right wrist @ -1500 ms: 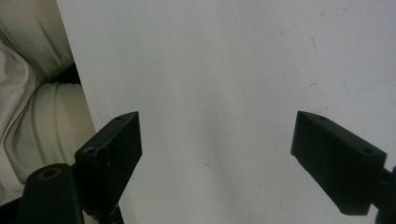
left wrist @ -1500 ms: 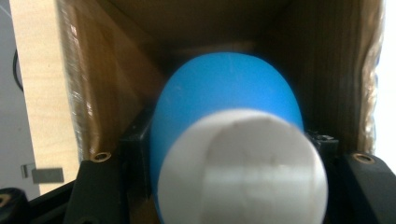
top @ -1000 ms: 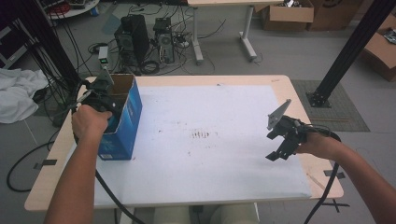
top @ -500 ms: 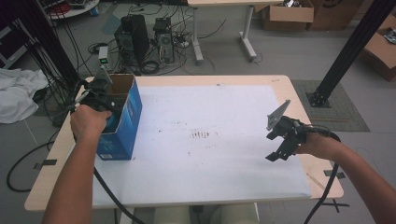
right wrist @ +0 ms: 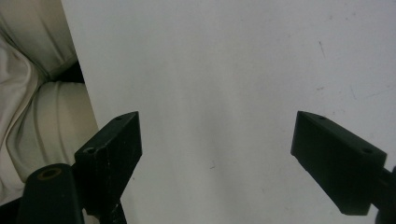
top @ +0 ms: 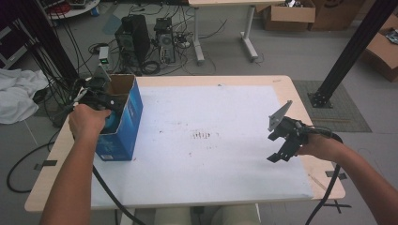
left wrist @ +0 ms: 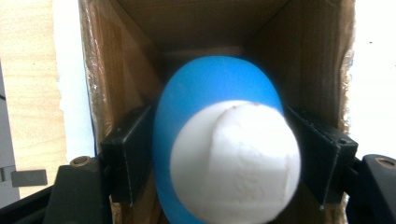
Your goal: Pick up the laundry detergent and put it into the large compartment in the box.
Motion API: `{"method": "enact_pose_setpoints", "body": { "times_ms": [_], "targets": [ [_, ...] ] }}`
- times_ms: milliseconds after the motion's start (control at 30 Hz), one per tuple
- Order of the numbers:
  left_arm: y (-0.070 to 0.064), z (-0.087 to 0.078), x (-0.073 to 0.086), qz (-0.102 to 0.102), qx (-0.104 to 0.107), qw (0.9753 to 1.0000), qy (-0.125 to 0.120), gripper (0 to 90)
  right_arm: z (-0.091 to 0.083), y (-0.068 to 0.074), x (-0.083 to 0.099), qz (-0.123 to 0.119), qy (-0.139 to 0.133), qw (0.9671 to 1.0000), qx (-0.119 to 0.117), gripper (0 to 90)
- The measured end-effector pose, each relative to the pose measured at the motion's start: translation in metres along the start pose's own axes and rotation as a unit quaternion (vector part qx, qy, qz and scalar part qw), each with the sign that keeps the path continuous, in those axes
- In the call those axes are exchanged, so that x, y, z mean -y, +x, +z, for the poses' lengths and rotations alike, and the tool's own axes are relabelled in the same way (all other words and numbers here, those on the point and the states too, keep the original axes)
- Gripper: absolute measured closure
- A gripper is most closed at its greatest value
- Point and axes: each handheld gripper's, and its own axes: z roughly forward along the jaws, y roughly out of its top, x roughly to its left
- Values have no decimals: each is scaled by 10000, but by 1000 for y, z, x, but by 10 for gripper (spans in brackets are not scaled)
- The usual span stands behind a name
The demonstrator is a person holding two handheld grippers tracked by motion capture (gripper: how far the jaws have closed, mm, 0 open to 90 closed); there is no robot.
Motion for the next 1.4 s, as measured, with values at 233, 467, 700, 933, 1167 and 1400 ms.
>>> {"method": "enact_pose_setpoints", "body": {
  "times_ms": [233, 467, 700, 933, 1167, 1400],
  "targets": [
    [0, -7, -1, -1, -36, 10000, -50, 275, -1, 1, 0, 11, 10, 10000, 8, 162],
    [-1, -19, -3, 39, -67, 9999, -151, 264, -2, 2, 0, -4, -4, 10000, 28, 163],
    [-5, -41, -8, 177, -103, 9991, -364, 254, -4, 3, 1, 15, -13, 10000, 40, 163],
    [-13, -63, -12, 408, -142, 9974, -581, 249, -6, 5, 2, 23, -24, 10000, 61, 162],
    [-27, -79, -14, 644, -56, 9954, -714, 241, -7, 5, 3, 10, -44, 10000, 84, 162],
    [-49, -89, -15, 1035, 86, 9910, -843, 228, -8, 6, 2, 0, -34, 10000, 85, 163]
  ]
}}
